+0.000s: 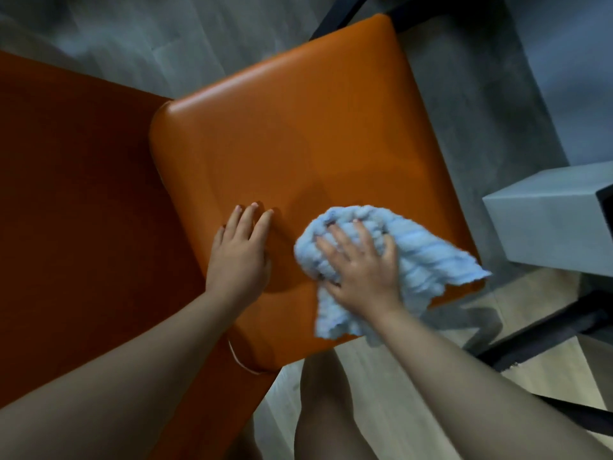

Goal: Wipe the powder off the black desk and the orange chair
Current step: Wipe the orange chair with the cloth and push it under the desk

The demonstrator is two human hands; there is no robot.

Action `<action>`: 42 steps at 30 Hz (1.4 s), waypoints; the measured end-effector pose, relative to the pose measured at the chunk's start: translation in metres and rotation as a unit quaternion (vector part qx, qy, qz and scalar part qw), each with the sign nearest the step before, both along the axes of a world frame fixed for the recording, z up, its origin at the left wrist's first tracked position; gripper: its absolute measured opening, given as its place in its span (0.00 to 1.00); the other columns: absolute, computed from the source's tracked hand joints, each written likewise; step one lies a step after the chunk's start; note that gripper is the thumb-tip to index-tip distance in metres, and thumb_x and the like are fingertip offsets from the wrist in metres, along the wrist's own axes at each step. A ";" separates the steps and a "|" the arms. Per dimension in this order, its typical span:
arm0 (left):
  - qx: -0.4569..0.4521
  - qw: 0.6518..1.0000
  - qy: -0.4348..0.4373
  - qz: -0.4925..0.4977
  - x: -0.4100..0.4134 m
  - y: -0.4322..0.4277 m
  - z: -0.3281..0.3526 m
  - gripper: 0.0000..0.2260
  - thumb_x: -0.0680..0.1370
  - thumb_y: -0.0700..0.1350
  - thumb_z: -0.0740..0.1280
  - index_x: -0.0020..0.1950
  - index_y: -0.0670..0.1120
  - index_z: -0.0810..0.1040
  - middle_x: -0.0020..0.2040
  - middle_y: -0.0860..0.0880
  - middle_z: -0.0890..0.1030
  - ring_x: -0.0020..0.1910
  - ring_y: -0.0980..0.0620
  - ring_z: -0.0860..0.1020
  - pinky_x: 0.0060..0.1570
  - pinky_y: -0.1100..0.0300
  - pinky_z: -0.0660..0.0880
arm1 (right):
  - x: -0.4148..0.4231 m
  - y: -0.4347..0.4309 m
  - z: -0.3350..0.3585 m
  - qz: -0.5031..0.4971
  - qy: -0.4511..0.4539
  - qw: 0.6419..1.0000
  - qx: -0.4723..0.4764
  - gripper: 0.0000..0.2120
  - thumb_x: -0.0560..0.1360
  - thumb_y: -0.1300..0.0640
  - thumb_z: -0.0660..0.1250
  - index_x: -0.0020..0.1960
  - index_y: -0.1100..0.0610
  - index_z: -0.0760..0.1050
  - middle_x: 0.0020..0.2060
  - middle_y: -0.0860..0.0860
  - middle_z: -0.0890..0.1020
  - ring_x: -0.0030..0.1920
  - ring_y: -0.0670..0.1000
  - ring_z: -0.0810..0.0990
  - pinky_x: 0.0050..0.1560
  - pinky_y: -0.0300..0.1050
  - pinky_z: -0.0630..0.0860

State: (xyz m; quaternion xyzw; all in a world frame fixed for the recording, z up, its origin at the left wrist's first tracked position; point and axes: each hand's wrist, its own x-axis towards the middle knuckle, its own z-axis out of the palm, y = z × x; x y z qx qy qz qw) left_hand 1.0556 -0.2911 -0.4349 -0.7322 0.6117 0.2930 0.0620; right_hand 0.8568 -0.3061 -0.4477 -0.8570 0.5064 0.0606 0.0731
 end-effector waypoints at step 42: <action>0.067 0.996 -0.061 -0.006 0.045 -0.134 -0.023 0.54 0.67 0.61 0.73 0.76 0.55 0.35 0.77 0.44 0.38 0.74 0.33 0.41 0.70 0.40 0.57 | 0.072 -0.344 -0.008 -0.238 0.013 0.966 0.103 0.27 0.71 0.40 0.59 0.68 0.49 0.66 0.67 0.52 0.69 0.68 0.58 0.63 0.63 0.58 0.62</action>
